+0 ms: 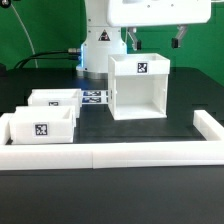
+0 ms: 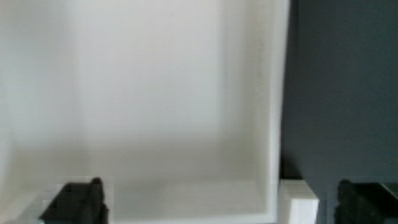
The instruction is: Assemble drawer
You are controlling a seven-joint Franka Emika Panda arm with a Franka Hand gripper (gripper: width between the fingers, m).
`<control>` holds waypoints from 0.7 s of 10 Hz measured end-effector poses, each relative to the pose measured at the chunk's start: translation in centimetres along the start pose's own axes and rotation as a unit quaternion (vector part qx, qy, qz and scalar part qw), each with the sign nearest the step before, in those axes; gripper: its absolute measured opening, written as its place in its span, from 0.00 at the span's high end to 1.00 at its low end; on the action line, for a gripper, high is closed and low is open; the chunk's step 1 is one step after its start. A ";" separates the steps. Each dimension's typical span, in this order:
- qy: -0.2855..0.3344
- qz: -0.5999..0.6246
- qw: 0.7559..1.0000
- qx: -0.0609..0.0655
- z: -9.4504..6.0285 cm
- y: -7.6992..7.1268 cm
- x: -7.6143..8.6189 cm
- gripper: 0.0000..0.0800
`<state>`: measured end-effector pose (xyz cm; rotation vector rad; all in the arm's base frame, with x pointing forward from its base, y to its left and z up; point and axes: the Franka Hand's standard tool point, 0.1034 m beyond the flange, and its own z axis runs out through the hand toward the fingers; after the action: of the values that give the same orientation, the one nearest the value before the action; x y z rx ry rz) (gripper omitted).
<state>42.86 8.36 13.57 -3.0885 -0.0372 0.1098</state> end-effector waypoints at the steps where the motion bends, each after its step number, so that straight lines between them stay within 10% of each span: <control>1: 0.000 0.000 1.000 0.000 0.0 0.0 0.0 0.19; 7: -0.001 0.005 1.000 0.020 1.5 -0.9 -1.6 0.19</control>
Offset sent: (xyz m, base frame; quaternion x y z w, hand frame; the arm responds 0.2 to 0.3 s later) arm 0.0000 0.0000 0.0000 0.0000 0.0000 0.0000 1.0000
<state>41.17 9.29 12.24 -3.0482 -0.0181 0.1123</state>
